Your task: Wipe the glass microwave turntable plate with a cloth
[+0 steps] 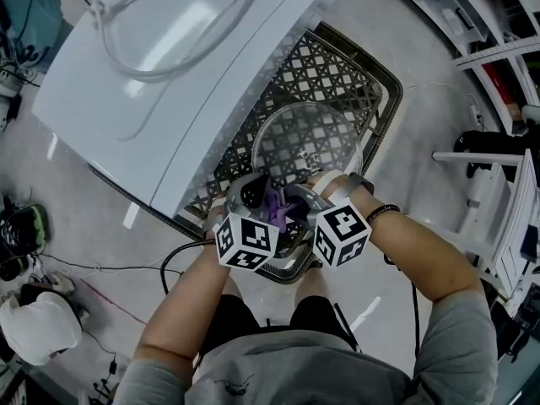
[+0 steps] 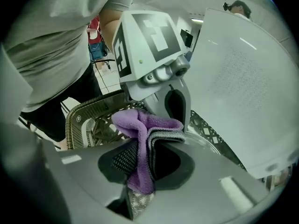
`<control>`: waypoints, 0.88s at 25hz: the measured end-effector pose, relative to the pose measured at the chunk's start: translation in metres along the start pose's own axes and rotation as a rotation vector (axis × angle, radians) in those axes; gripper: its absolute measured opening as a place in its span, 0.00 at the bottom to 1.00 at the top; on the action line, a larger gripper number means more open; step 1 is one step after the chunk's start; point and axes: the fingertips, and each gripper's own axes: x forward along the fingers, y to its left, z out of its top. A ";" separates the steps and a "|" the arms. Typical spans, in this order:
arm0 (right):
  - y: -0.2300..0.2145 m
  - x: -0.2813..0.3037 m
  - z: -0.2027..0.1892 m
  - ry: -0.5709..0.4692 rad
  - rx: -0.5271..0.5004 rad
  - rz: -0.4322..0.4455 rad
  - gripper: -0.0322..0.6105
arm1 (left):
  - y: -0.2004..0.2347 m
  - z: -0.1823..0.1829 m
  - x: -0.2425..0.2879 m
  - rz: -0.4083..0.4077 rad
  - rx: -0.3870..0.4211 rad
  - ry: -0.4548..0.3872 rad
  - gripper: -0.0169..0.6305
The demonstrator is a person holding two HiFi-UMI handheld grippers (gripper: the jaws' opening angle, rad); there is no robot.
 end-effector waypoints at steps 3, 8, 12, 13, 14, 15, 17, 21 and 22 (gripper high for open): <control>0.002 -0.002 -0.004 0.007 0.010 0.003 0.20 | -0.001 0.000 0.000 -0.003 -0.007 0.002 0.03; 0.005 -0.018 -0.035 0.062 0.038 -0.001 0.20 | -0.001 0.001 0.000 -0.009 -0.012 0.001 0.03; 0.013 -0.042 -0.076 0.145 0.074 0.001 0.20 | -0.001 0.000 0.000 -0.003 -0.007 0.002 0.03; 0.016 -0.049 -0.086 0.170 0.081 0.003 0.20 | -0.001 0.001 0.000 -0.005 -0.008 0.002 0.03; 0.019 -0.055 -0.097 0.195 0.087 0.005 0.20 | -0.001 0.001 0.000 -0.007 -0.010 0.001 0.03; 0.022 -0.061 -0.107 0.219 0.093 0.007 0.20 | -0.001 0.001 0.000 -0.009 -0.012 0.001 0.03; 0.025 -0.073 -0.125 0.261 0.106 0.006 0.20 | -0.001 0.001 0.000 -0.012 -0.014 0.000 0.03; 0.025 -0.082 -0.141 0.296 0.127 -0.005 0.20 | -0.001 0.001 0.000 -0.010 -0.014 -0.001 0.03; 0.025 -0.081 -0.142 0.297 0.128 -0.006 0.20 | -0.001 0.001 0.000 -0.011 -0.016 -0.002 0.03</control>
